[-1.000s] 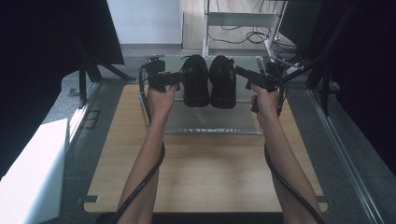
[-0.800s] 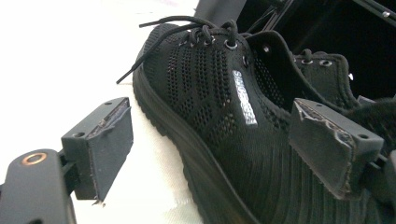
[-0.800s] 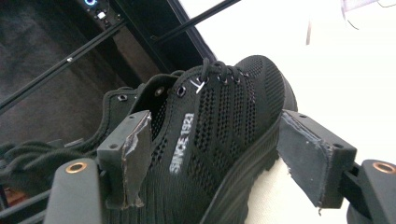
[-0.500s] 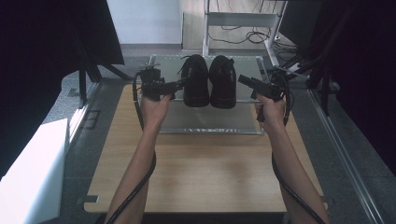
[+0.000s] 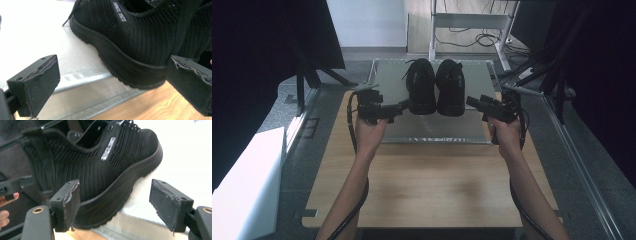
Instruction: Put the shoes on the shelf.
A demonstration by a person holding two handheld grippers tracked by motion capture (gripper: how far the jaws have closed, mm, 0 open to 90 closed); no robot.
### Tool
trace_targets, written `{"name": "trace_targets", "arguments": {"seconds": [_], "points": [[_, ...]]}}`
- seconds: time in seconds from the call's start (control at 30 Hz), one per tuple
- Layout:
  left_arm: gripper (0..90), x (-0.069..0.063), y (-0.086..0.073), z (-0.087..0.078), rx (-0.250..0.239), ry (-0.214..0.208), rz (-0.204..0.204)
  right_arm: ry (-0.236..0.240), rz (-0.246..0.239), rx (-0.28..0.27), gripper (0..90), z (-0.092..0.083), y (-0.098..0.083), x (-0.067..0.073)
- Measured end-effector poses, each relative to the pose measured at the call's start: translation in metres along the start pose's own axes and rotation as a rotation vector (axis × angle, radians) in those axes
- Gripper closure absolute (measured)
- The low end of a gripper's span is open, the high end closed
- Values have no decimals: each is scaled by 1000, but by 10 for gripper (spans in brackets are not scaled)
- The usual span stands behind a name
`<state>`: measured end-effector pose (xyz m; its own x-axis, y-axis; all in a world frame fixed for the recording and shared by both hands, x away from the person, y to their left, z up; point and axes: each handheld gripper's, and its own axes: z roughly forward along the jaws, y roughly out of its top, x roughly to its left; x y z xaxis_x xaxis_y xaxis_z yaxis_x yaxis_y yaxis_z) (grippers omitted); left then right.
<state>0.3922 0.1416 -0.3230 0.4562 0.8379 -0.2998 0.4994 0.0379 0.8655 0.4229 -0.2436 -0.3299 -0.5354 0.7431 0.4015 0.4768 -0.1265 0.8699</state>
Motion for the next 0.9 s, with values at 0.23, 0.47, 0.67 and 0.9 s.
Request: {"name": "trace_targets", "arguments": {"seconds": [0.23,0.47,0.67,0.9], "points": [[0,-2,-18,-9,-6,-17,11,19,-26,22,235,-10,-13,4],[0,-6,-36,-15,-3,-21,36,32,-40,26,222,-20,-27,3],[0,-8,-55,-19,4,-19,57,35,-74,45,192,-30,-45,1],[0,-13,-80,-25,16,-32,106,16,-159,96,135,-45,-71,2]]}}
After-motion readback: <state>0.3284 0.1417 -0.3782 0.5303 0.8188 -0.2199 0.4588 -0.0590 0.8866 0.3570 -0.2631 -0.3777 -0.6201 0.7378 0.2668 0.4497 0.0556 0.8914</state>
